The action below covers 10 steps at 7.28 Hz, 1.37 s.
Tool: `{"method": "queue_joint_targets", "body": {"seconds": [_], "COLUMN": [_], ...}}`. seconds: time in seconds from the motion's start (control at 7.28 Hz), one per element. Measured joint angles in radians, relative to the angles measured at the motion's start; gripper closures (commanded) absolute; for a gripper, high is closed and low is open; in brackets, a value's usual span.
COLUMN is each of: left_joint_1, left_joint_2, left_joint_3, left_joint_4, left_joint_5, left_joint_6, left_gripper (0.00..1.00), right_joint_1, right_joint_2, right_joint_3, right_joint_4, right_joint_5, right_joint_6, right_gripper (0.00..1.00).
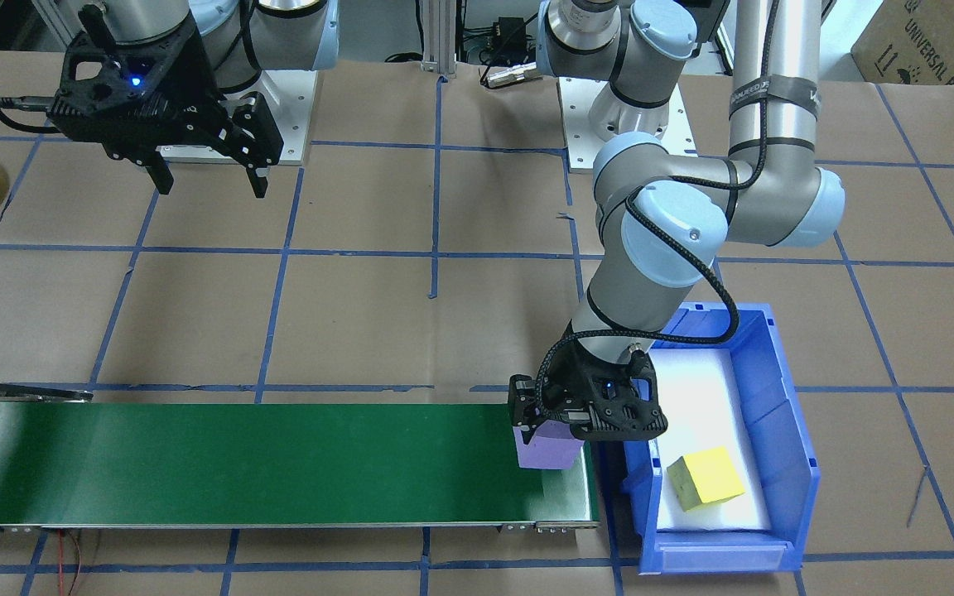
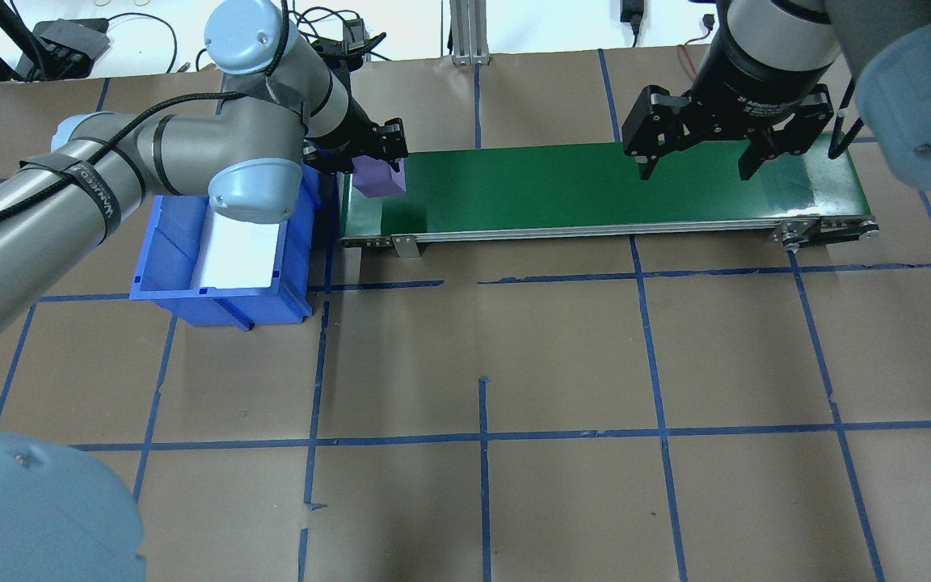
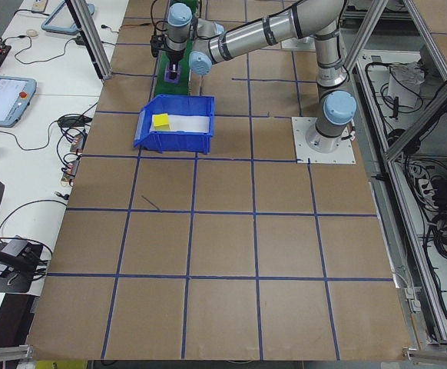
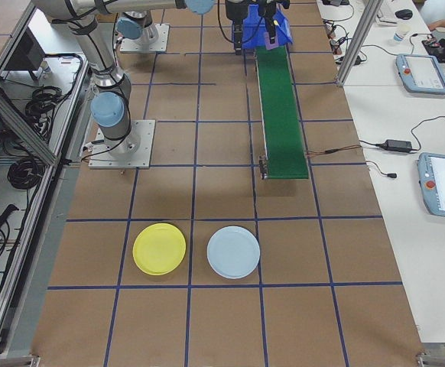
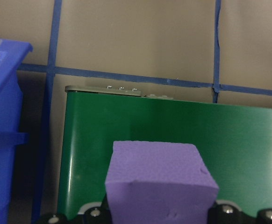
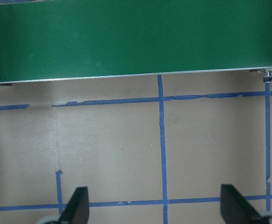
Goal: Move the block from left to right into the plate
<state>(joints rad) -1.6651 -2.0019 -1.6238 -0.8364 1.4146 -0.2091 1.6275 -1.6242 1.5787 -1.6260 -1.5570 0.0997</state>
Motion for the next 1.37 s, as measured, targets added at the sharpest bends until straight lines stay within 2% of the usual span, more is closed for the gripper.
{"method": "queue_joint_targets", "body": {"seconds": [0.55, 0.96, 1.37], "left_joint_1": [0.028, 0.169, 0.274], "left_joint_2": [0.055, 0.063, 0.007], "left_joint_3": [0.032, 0.047, 0.049], "left_joint_4": [-0.015, -0.029, -0.022], "left_joint_5": [0.084, 0.091, 0.091], "left_joint_6": [0.032, 0.144, 0.156], "left_gripper": [0.00, 0.00, 0.00], "right_joint_1": [0.000, -0.001, -0.001], "right_joint_2": [0.001, 0.001, 0.001], "right_joint_3": [0.001, 0.001, 0.003], "right_joint_4": [0.001, 0.002, 0.002], "right_joint_5": [0.000, 0.000, 0.000], "right_joint_6": [0.000, -0.001, -0.002], "right_gripper": [0.00, 0.00, 0.00]}}
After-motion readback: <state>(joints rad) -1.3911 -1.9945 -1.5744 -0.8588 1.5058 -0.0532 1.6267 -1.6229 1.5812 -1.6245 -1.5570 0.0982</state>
